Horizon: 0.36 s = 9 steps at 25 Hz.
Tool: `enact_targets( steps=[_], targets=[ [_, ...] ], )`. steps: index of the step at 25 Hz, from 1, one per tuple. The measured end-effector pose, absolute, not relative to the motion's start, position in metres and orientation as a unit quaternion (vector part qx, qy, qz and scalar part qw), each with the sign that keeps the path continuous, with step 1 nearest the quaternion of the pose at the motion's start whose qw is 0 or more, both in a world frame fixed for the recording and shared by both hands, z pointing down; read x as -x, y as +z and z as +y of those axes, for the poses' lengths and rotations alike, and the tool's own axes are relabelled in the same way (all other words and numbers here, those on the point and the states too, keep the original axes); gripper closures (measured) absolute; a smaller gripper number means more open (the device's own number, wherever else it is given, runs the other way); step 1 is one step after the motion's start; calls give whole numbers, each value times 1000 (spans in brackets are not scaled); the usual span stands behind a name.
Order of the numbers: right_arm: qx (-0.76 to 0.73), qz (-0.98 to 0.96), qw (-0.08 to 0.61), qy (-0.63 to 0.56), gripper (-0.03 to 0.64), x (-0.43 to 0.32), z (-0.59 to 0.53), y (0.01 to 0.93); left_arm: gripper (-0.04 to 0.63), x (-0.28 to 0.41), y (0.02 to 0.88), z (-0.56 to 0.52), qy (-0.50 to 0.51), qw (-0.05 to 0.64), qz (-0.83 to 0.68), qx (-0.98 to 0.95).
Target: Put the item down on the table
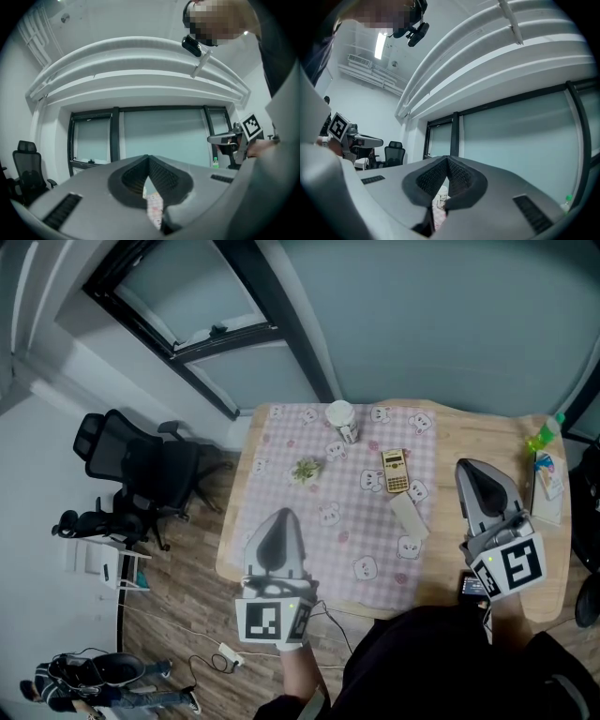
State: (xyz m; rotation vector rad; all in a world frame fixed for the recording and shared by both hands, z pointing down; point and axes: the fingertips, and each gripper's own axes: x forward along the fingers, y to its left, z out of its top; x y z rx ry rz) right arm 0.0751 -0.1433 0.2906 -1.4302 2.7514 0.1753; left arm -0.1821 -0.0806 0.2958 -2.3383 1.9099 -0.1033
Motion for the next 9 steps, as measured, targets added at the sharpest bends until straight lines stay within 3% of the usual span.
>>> enact_targets(
  steps=[9],
  targets=[
    [453,890,21,59,601,-71,-149,291,600,177,301,-84,-53,69,626,775]
  ],
)
